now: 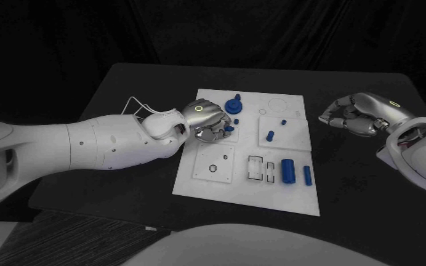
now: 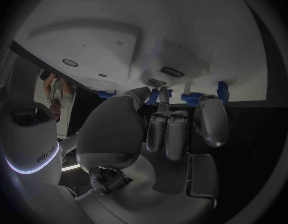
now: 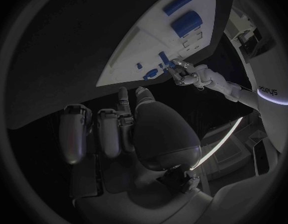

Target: Assemble the parts on the task board

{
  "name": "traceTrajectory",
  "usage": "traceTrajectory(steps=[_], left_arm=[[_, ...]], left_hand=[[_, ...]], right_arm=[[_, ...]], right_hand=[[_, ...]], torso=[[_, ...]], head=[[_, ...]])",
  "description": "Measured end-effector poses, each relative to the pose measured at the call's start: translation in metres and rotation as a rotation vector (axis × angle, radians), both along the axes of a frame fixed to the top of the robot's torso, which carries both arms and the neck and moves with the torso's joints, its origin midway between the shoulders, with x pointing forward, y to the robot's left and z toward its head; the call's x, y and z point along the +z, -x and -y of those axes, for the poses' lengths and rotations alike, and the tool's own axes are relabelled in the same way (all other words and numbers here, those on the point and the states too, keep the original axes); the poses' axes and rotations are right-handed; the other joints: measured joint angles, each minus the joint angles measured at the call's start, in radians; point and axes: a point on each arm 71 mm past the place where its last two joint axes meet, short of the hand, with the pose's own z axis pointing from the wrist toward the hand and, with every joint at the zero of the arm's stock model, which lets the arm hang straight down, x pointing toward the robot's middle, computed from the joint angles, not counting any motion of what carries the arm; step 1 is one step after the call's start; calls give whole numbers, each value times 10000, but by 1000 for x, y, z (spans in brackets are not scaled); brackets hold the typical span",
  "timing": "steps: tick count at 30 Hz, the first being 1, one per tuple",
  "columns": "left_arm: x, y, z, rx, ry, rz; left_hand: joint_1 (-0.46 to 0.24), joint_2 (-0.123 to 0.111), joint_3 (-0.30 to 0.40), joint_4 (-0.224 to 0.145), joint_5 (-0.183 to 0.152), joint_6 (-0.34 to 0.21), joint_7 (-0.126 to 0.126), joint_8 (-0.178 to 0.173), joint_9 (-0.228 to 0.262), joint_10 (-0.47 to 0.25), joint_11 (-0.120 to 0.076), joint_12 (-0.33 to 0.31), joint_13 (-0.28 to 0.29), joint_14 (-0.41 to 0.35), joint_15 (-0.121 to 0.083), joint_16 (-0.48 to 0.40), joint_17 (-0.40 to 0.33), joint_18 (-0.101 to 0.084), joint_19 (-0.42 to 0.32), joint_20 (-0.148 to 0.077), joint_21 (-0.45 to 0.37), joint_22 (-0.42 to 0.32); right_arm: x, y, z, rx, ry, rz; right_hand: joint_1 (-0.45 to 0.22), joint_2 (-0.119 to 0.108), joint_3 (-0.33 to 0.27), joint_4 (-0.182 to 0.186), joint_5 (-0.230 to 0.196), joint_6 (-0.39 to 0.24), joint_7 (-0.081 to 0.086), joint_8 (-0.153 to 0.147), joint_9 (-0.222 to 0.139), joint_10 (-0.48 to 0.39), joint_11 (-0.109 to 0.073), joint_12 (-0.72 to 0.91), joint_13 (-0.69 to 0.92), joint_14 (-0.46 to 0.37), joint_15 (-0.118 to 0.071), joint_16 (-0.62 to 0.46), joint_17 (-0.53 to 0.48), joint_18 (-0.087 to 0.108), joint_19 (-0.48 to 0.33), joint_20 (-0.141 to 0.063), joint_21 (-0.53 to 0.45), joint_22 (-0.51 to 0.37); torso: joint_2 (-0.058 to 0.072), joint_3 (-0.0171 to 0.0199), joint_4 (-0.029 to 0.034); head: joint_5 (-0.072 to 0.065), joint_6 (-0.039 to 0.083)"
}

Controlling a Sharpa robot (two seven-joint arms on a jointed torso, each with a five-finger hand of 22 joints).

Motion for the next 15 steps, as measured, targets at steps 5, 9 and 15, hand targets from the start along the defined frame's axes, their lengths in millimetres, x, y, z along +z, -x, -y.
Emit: traceTrajectory(steps=[5,9,15], left_arm=[[0,0,0,23,0,1],[0,0,0,36,1,2],[0,0,0,49,0,2]], left_hand=[[0,0,-82,82,-235,35,36,-116,-254,2,2,0,0,-30,44,0,5,-1,13,14,0,0],[0,0,-151,93,-319,71,71,-187,-350,2,2,0,0,-29,43,0,8,0,13,14,0,-1],[-1,0,-151,93,-365,71,71,-187,-359,2,2,0,0,-29,43,0,8,-1,13,13,0,-1]], right_arm=[[0,0,0,-2,1,-1],[0,0,0,-4,1,-1],[0,0,0,-5,2,-1]], right_hand=[[0,0,0,0,0,0,0,0,1,-36,36,9,0,-2,3,0,0,0,0,0,0,0],[0,-1,0,0,0,0,0,0,1,-36,36,9,0,8,-7,0,0,0,0,0,0,0],[-1,-1,0,0,0,0,0,0,2,-35,36,10,0,22,-19,0,0,0,0,0,0,-1]], torso=[[-2,0,0],[-6,0,0],[-7,-2,-1]], head=[[-19,0],[-26,0],[-24,0]])
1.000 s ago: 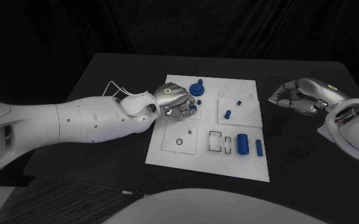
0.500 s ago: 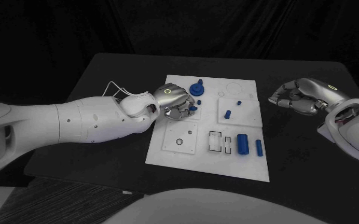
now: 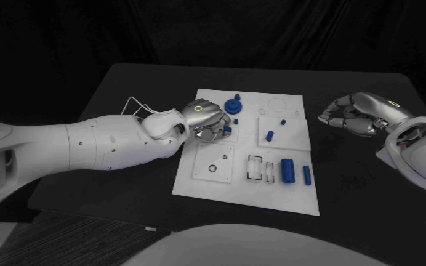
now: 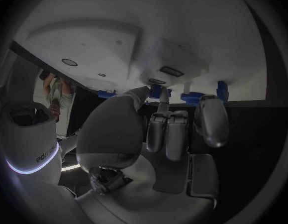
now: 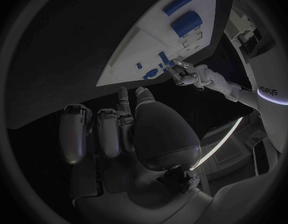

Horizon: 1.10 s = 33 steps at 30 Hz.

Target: Assemble the parts on the task board

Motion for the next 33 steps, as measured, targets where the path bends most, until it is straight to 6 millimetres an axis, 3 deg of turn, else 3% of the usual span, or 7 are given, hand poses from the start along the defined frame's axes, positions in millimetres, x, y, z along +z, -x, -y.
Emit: traceTrajectory(steps=[15,18,20,22,27,30,33], left_arm=[[0,0,-1,10,20,25],[1,1,-3,14,38,51],[1,2,-5,22,78,94],[2,4,-7,22,158,177],[9,10,-13,-65,644,685],[16,17,-17,-166,1040,984],[28,20,-22,-242,1503,1089]], left_hand=[[135,-49,-74,20,-68,-19,19,-177,-211,0,-1,0,0,0,0,0,-2,0,-13,12,-41,-1],[135,-50,-322,268,-664,-337,183,-582,-698,1,82,-38,0,28,50,0,-2,1,0,72,-82,-1],[-90,-130,-607,402,-1284,-1111,338,-661,-1152,-11,243,-77,0,12,170,0,-3,1,-17,159,-143,-1],[-320,-138,-902,426,-1545,-1787,439,-664,-1617,-4,285,-77,0,15,210,0,-3,1,17,196,-143,-1],[-604,-136,-2036,445,-1726,-3193,466,-664,-3066,-8,353,-155,0,5,254,0,-3,1,79,320,-6,-1],[42,-99,-2180,443,-1615,-3032,250,-664,-3735,-1,243,3,0,1,241,0,-3,-1,394,213,633,-1],[684,-8,-2116,380,-1501,-2803,195,-664,-4117,-2,211,115,0,0,174,0,-4,0,467,139,932,-2]], right_arm=[[0,0,0,-3,0,0],[0,1,1,-4,-7,-2],[0,2,2,-18,-9,-5],[1,2,3,-40,-5,-6],[1,3,5,-72,1,-6],[1,3,5,-70,-1,-6],[1,3,4,-58,-7,-3]], right_hand=[[18,-20,0,0,0,0,0,0,0,1,-1,2,0,-21,-20,0,0,0,0,0,0,7],[1,-57,0,0,0,0,0,0,1,1,-1,2,-1,-21,-20,0,0,0,0,0,0,7],[24,-81,0,0,-1,0,0,0,0,1,-1,2,-3,-21,-20,0,0,0,0,0,0,6],[24,-81,0,0,-1,0,0,0,1,1,-1,2,-3,-21,-20,0,0,0,0,0,0,6],[15,-89,0,0,-1,0,0,0,1,1,-1,1,-4,-21,-19,0,0,0,0,0,0,6],[17,-88,0,0,-1,0,0,0,1,1,-1,1,-5,-21,-18,0,0,1,0,0,0,5],[19,-86,0,0,-1,0,0,0,1,1,-1,1,-5,-21,-18,0,0,0,0,0,0,5]], torso=[[8,-2,-5],[9,-2,-2],[9,-2,0],[9,-1,0],[9,-2,-1],[10,-2,0],[11,-6,9]], head=[[15,0],[5,0],[-2,0],[-20,0],[-45,0],[-78,0],[-117,0]])
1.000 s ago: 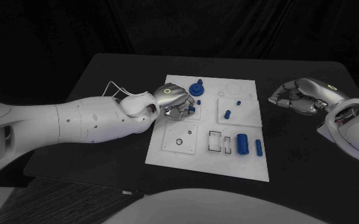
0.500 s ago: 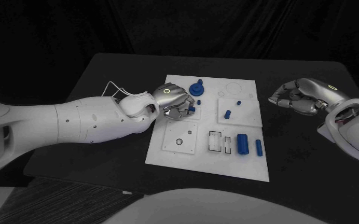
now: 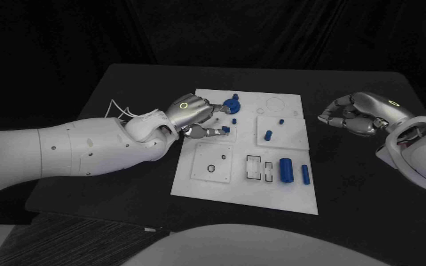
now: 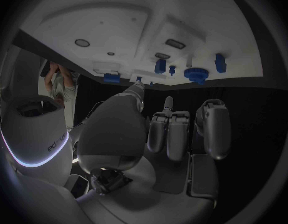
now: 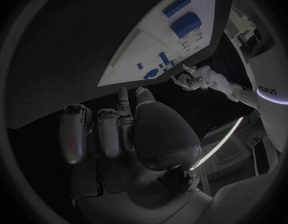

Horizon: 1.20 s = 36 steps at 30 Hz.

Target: Assemble the parts on the task board

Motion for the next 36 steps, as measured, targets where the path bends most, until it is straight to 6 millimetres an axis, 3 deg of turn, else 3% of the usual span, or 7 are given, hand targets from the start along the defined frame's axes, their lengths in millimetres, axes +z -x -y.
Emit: traceTrajectory(steps=[7,10,16,21,25,28,36], left_arm=[[33,-13,-13,131,1168,-735],[37,-17,-18,173,1477,-1347],[37,-23,-24,50,1989,-2800],[32,-28,-21,-133,2395,-3779],[25,-31,-20,-131,3022,-4667],[17,-31,-20,-75,3591,-5358],[-3,-28,-15,119,4663,-6344]], left_hand=[[1294,211,371,-313,663,417,61,110,-563,0,0,3,0,0,0,0,-1,-165,0,0,231,0],[1617,206,443,-385,1567,936,109,418,-648,0,0,3,0,0,0,0,-1,-164,-1,0,297,0],[2012,22,409,-687,2654,1321,2,815,-707,0,0,3,0,0,0,0,-1,-164,0,0,669,0],[2083,-49,319,-777,2935,1411,-16,1043,-729,5,-66,3,0,0,1,0,-1,-162,-1,0,864,0],[2114,-84,206,-874,2970,1348,41,1258,-792,5,-66,3,0,0,1,0,-2,-321,-1,0,1173,0],[2062,-136,49,-850,2745,1135,111,1394,-803,5,-66,2,0,0,1,0,-1,-323,36,37,1249,0],[2062,-136,-61,-960,2711,776,221,1539,-837,-1,44,2,0,34,42,0,-2,-322,71,73,1329,8]], right_arm=[[0,0,-4,77,-37,17],[0,0,-6,117,-55,29],[0,-1,-7,151,-77,57],[0,-1,-8,167,-90,65],[-1,0,-8,173,-95,47],[-2,0,-7,168,-95,31],[-3,2,-5,153,-95,8]], right_hand=[[16,17,0,0,0,0,0,0,1,0,0,0,0,-1,1,0,0,0,0,0,0,-1],[26,26,0,0,0,0,0,0,1,0,0,-7,0,-1,2,0,0,-1,0,0,0,-1],[26,27,0,0,0,0,0,0,1,0,0,-39,1,-1,4,0,0,0,0,0,0,-2],[26,27,0,0,0,0,0,0,1,1,0,-39,2,-6,22,0,0,-1,0,0,0,-3],[27,28,0,0,0,0,0,0,1,1,0,-38,2,-6,25,0,0,0,0,0,0,-3],[28,29,0,0,0,0,0,0,-8,1,0,-38,2,-6,25,0,0,-1,0,0,0,-3],[27,29,0,0,0,0,0,0,-7,1,0,-38,1,1,35,0,0,0,0,0,0,-4]], torso=[[-5,-27,11],[-16,-32,-9],[-23,-22,-52],[-17,-1,-39],[-11,11,-39],[7,6,-35],[36,-39,-3]], head=[[9,0],[48,0],[111,0],[56,0],[67,0],[76,0],[45,0]])
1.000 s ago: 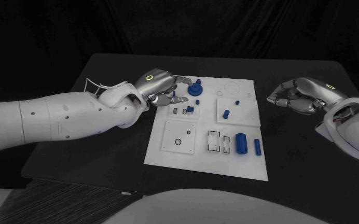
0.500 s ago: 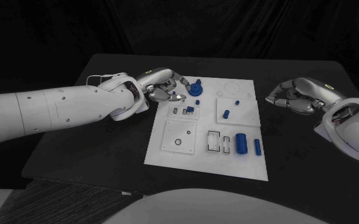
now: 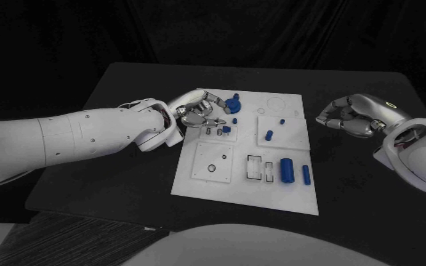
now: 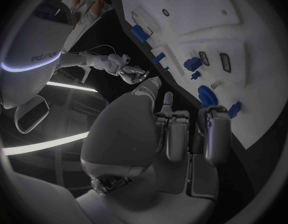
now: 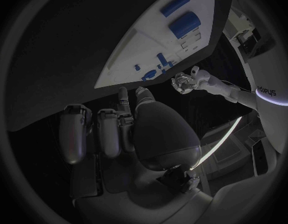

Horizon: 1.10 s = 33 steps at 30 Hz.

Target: Assemble the parts on the task board

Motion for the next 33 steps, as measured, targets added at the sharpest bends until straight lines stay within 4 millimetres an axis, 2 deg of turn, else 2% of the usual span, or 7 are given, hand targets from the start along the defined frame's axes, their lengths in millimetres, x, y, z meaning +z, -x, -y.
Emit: traceTrajectory(steps=[3,10,18,22,33], left_arm=[[-4,0,3,129,184,-140],[-10,0,5,481,268,-227],[-14,0,7,634,28,-219],[-16,0,6,684,-99,-271],[-22,1,6,634,-625,-269]], left_hand=[[0,0,-99,-13,-237,-268,54,116,0,3,68,0,0,-41,64,0,0,1,-38,37,0,0],[0,0,-167,-81,-319,-554,89,270,9,3,68,0,0,-16,89,0,-1,3,-2,73,-59,-1],[41,41,-167,-82,-319,-691,83,366,49,3,68,0,0,-16,88,0,-1,3,-3,73,-60,-2],[101,101,-197,-112,-313,-691,83,559,102,3,68,0,0,-16,88,0,-1,4,-3,72,-60,-2],[139,139,-236,-151,-235,-727,120,736,148,3,67,-1,0,-16,88,0,-1,4,-3,72,-59,-3]], right_arm=[[-1,1,1,-8,1,-13],[-1,1,1,-2,-3,-16],[-1,1,1,3,-5,-17],[-1,1,1,5,-5,-22],[-2,1,1,13,-5,-35]], right_hand=[[-1,-1,0,0,0,0,0,0,0,0,0,0,0,0,1,0,0,0,0,0,0,0],[-3,-3,0,0,0,0,0,0,1,0,0,3,0,0,2,0,0,0,0,0,0,-1],[-5,-5,0,0,0,0,0,0,1,0,0,4,0,0,2,0,0,0,0,0,0,-1],[-6,-6,0,0,0,0,0,0,2,0,0,7,0,0,3,0,0,0,0,0,0,-1],[-7,-6,0,0,0,0,0,0,2,0,0,26,0,-14,-9,0,0,0,0,0,0,7]], torso=[[-1,0,1],[-11,8,13],[-31,26,-2],[-53,39,-20],[-85,44,-35]], head=[[23,0],[16,0],[46,0],[67,0],[78,0]])
